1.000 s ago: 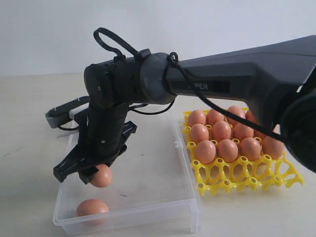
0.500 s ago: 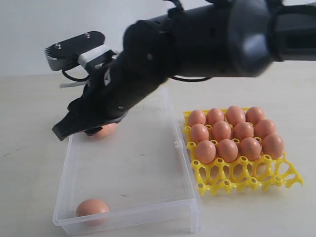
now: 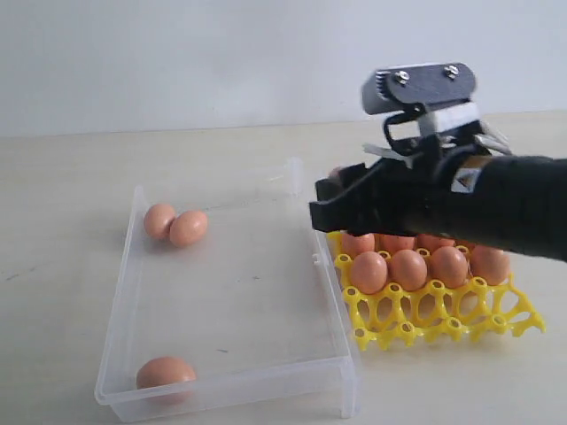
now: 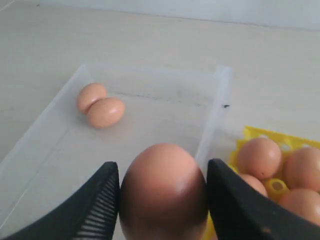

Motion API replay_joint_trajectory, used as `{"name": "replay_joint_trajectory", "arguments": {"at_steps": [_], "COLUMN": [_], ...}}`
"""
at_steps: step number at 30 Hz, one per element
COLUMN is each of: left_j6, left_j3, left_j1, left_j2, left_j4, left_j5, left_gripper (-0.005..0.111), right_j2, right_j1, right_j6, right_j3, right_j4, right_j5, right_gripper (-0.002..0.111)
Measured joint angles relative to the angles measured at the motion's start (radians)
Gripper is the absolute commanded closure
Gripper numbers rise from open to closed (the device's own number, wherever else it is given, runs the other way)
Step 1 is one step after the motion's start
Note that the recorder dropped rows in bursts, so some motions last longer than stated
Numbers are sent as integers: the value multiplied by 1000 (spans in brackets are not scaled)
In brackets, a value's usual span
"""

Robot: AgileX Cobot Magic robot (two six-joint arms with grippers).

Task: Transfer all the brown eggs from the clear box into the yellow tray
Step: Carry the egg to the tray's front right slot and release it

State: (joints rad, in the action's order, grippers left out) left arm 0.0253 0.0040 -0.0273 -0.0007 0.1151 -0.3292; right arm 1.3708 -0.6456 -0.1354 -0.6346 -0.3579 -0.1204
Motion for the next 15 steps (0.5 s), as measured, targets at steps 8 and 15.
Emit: {"name": "replay_joint_trajectory", "arguments": {"at_steps": [8, 15], "left_j6": [0, 0], "left_j3": [0, 0], "left_j1": [0, 0], "left_j2": [0, 0], "left_j4": [0, 0], "left_j5": [0, 0], "left_gripper": [107, 107], "right_j2": [-28, 48], "right_j1": [2, 2], "right_j6": [-15, 23], "right_j3": [260, 291], "right_j4": [-158, -137], "right_j5": [-277, -334], "right_gripper": [108, 108]}}
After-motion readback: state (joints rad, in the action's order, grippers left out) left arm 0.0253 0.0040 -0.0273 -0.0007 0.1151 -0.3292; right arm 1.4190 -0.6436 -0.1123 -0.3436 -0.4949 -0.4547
